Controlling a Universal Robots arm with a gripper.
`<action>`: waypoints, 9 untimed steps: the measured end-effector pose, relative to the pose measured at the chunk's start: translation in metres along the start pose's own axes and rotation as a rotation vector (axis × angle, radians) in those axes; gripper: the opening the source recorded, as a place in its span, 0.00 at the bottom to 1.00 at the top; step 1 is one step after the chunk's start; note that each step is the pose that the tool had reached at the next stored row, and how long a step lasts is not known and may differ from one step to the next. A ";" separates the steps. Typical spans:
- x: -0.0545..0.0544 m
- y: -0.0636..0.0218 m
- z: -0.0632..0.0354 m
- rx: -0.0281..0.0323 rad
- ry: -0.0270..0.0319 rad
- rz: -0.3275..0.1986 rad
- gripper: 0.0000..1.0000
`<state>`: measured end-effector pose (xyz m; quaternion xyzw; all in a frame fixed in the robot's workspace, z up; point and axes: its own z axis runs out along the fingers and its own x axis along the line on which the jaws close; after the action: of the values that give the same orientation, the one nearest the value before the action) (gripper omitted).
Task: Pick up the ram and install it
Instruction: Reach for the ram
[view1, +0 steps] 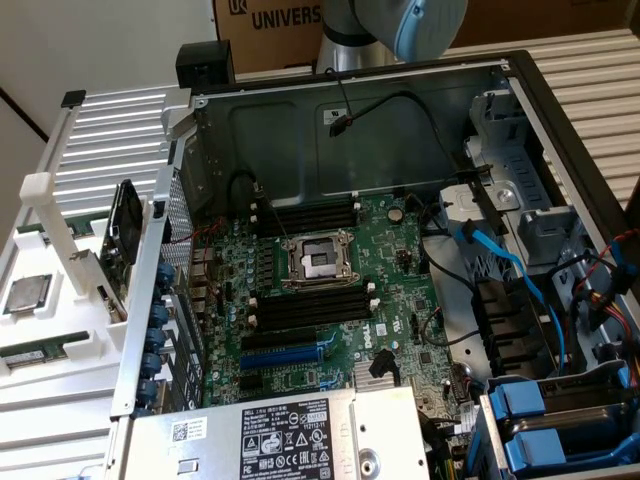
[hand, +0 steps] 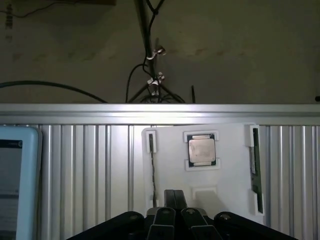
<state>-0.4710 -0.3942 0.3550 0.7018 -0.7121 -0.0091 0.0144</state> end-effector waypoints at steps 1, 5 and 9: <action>0.001 -0.0003 0.0010 0.0002 -0.0001 0.000 0.11; 0.002 -0.0029 0.0060 0.0020 0.0000 -0.002 0.11; 0.002 -0.0075 0.0097 0.0023 0.0000 -0.004 0.11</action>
<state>-0.4639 -0.3965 0.3450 0.7033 -0.7107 -0.0084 0.0135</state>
